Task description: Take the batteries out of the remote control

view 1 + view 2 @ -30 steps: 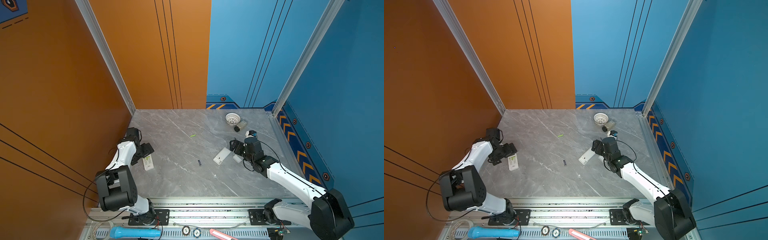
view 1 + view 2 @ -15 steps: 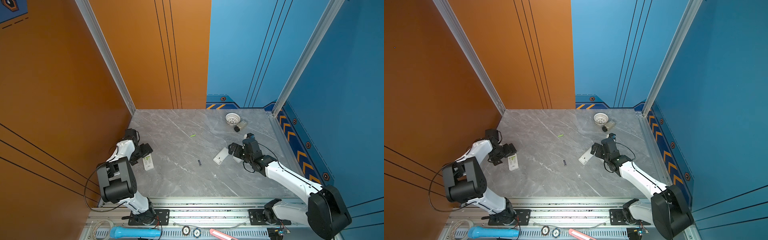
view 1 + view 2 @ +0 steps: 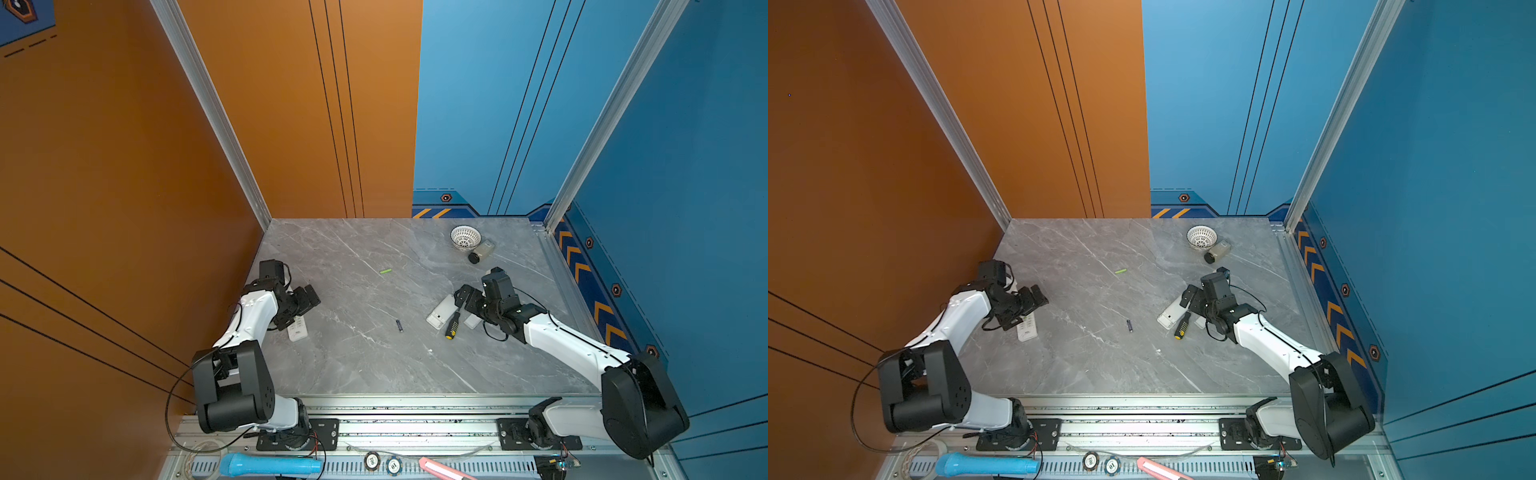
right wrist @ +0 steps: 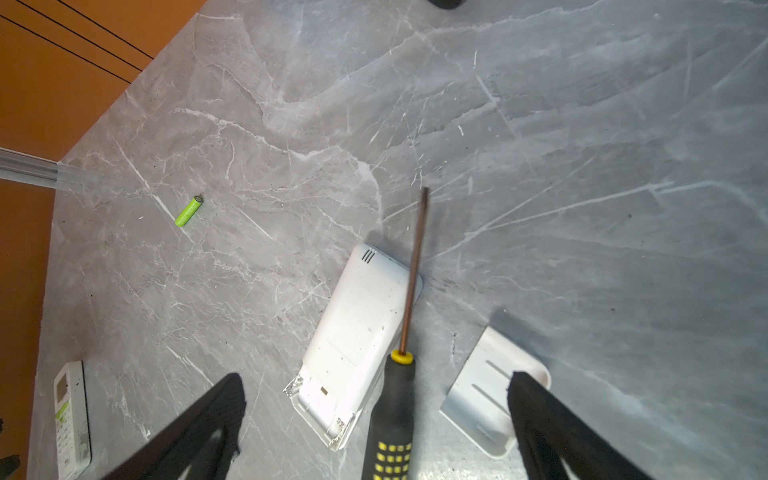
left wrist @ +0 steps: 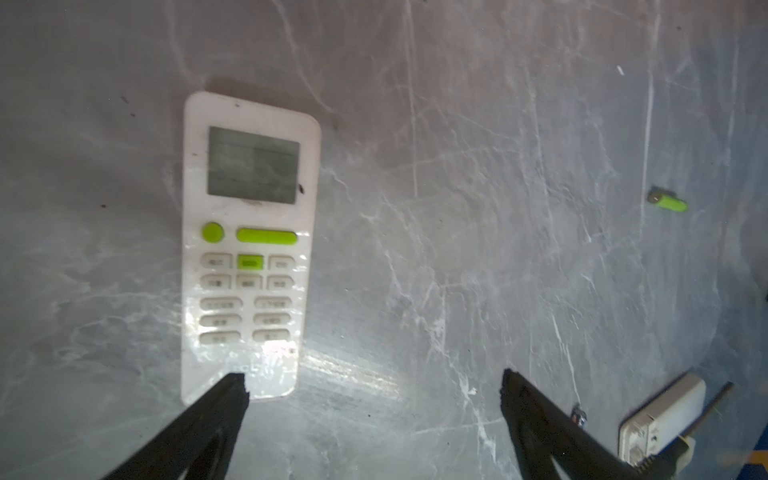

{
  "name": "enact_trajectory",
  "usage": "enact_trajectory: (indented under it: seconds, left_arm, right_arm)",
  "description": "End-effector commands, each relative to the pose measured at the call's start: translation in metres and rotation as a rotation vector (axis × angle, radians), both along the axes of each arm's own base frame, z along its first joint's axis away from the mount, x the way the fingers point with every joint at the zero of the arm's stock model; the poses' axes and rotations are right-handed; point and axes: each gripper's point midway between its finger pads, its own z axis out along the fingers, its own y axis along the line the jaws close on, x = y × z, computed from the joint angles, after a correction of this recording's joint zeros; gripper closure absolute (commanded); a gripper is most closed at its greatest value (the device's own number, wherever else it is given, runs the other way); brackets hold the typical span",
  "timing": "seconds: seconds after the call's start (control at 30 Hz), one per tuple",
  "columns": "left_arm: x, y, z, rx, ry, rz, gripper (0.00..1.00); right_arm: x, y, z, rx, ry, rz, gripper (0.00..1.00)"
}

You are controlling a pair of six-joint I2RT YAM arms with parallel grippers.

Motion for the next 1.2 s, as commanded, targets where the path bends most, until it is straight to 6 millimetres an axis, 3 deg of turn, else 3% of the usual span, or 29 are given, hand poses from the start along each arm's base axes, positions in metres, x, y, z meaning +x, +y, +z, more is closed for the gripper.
enact_trajectory:
  seconds: [0.0,0.13,0.27,0.5,0.73,0.87,1.0,1.17]
  left_arm:
    - [-0.016,0.008,-0.008,0.038,0.046,0.025,0.02]
    - [-0.03,0.028,-0.014,0.131,0.107,0.046,0.02]
    - [-0.033,0.04,-0.025,0.181,0.159,0.033,0.02]
    - [-0.012,0.054,-0.05,0.169,0.226,-0.009,0.02]
    - [0.009,0.054,-0.071,0.152,0.255,-0.047,0.01]
    - [0.008,0.05,-0.087,0.16,0.305,-0.075,0.21]
    - [0.005,0.041,-0.099,0.109,0.335,-0.087,0.49]
    - [0.004,0.022,-0.082,0.027,0.27,-0.079,0.6]
  right_arm:
    - [0.002,-0.004,0.016,0.019,-0.042,-0.02,0.0]
    - [-0.001,0.002,0.029,0.061,-0.065,0.012,0.0]
    - [-0.014,0.037,0.042,0.155,-0.084,0.126,0.0]
    - [-0.049,0.104,0.059,0.17,-0.11,0.321,0.0]
    - [-0.06,0.143,0.067,0.165,-0.122,0.411,0.0]
    - [-0.056,0.15,0.064,0.169,-0.117,0.419,0.0]
    - [-0.05,0.162,0.066,0.178,-0.112,0.45,0.0]
    - [-0.046,0.173,0.072,0.199,-0.124,0.481,0.0]
